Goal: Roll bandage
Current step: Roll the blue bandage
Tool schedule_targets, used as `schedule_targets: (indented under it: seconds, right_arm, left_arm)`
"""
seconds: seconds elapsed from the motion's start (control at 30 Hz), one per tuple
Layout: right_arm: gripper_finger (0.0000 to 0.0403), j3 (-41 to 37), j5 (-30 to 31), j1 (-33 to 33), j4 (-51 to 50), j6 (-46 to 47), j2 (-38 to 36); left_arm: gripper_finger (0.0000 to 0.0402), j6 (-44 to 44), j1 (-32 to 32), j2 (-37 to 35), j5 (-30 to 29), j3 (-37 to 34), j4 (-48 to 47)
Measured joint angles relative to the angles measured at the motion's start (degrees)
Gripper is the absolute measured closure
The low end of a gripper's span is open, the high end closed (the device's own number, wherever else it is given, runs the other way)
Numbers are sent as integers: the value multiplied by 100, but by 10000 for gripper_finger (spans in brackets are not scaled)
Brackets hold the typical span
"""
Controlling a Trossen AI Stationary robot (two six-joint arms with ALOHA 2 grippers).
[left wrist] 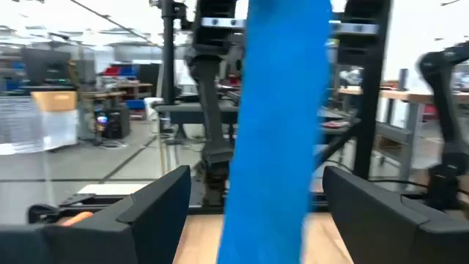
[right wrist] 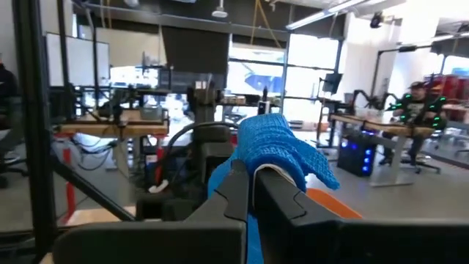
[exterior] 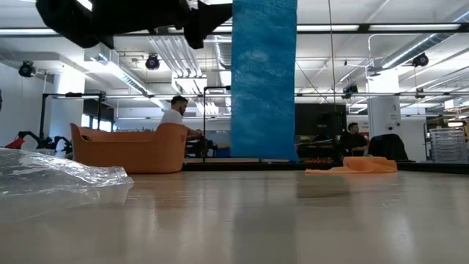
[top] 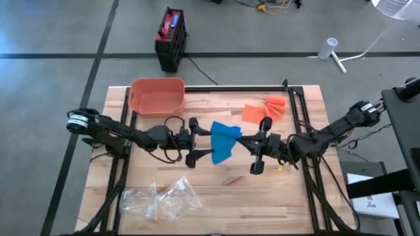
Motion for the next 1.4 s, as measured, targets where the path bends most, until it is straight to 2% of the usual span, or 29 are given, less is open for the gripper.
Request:
schedule_targets:
  seconds: [0.1, 0.3, 0.4, 0.5, 0.57, 0.67, 0.7, 0.93, 1.0, 1.17, 1.23, 1.4]
  right_arm:
    - [401, -7, -229, -77, 3, 152, 3]
    - [401, -17, -239, -88, -32, 137, 1]
    - [401, -17, -239, -94, -40, 96, 1]
    - [401, -17, -239, -118, -46, 86, 1]
    - [401, -17, -237, -130, -65, 69, 1]
    - [401, -17, -235, -153, -70, -16, -10]
    - [401, -17, -235, -159, -87, -49, -38]
    - [401, -17, -313, -168, -373, -122, -403]
    - [401, -17, -581, -168, -621, -99, -533]
    - [401, -17, -1104, -167, -1100, 286, -738]
    - [401, -17, -1589, -175, -1278, 464, -758]
    - [400, -17, -3279, -190, -1739, 945, -714]
  left_arm:
    - [105, 2, 33, 153, -34, 185, 17]
    - [96, -216, 45, 458, -138, 569, 9]
    - [112, -352, 85, 740, -272, 821, -57]
    - [170, -449, 92, 1107, -264, 1154, -86]
    - [238, -470, 91, 1329, -124, 1389, -88]
    - [362, -428, 116, 1484, 3, 1652, -189]
    - [380, -411, 156, 1470, 10, 1678, -260]
    - [400, -295, 837, 1104, -202, 1276, -614]
    - [401, -296, 1150, 1039, -202, 1138, -506]
    - [401, -318, 1921, 1007, 371, 1041, -494]
    - [401, -280, 2114, 1037, 466, 1105, -466]
    - [401, 166, 2474, 951, 539, 1359, -565]
